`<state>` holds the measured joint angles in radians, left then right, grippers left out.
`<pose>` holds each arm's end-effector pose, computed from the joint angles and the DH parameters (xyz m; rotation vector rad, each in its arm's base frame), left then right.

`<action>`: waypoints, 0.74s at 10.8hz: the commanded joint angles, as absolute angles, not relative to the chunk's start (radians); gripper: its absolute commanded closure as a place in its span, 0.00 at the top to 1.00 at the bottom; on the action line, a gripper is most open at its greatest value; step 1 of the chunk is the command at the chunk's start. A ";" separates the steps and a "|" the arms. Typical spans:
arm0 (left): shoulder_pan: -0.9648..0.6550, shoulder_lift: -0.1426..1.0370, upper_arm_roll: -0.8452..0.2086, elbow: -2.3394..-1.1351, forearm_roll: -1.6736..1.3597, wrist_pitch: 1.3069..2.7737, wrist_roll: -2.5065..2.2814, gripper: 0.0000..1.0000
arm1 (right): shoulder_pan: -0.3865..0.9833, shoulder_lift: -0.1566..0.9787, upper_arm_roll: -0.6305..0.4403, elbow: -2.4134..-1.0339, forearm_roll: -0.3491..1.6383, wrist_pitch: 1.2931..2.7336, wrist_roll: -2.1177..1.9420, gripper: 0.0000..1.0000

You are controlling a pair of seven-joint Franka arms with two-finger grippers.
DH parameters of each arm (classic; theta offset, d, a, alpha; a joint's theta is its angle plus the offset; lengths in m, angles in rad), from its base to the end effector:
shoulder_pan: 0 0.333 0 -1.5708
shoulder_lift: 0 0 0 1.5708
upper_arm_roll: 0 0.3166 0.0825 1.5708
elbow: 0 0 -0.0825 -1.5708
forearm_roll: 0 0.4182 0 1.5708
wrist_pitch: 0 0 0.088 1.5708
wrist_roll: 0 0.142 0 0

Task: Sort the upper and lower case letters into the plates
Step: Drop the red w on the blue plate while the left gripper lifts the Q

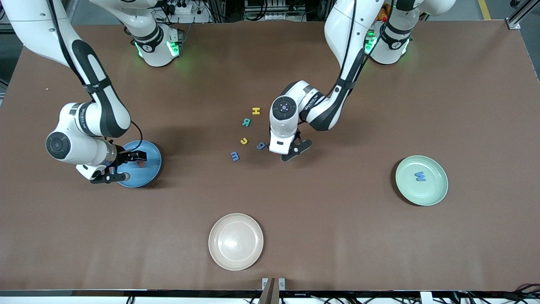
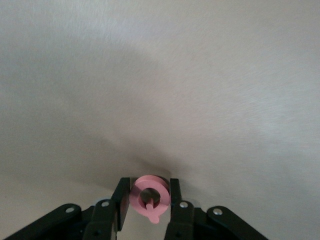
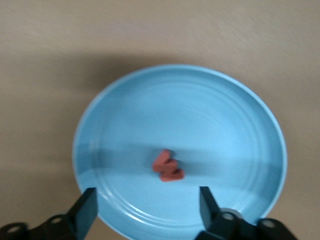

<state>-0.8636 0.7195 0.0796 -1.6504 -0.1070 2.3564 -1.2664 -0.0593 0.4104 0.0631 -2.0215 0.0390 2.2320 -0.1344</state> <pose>0.4960 -0.5052 0.1327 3.0249 0.8357 -0.0387 0.5953 0.0055 0.1708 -3.0557 -0.1659 0.3001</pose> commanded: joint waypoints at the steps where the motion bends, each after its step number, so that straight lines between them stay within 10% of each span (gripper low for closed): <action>1: -0.766 0.585 0.036 -1.671 -0.048 2.295 -1.163 0.00 | -0.008 0.405 0.069 -1.936 0.046 2.134 -0.051 1.00; 8: -0.261 0.364 -0.124 -1.672 0.038 1.953 -0.349 0.00 | 0.299 0.422 0.069 -1.844 0.041 2.180 0.210 1.00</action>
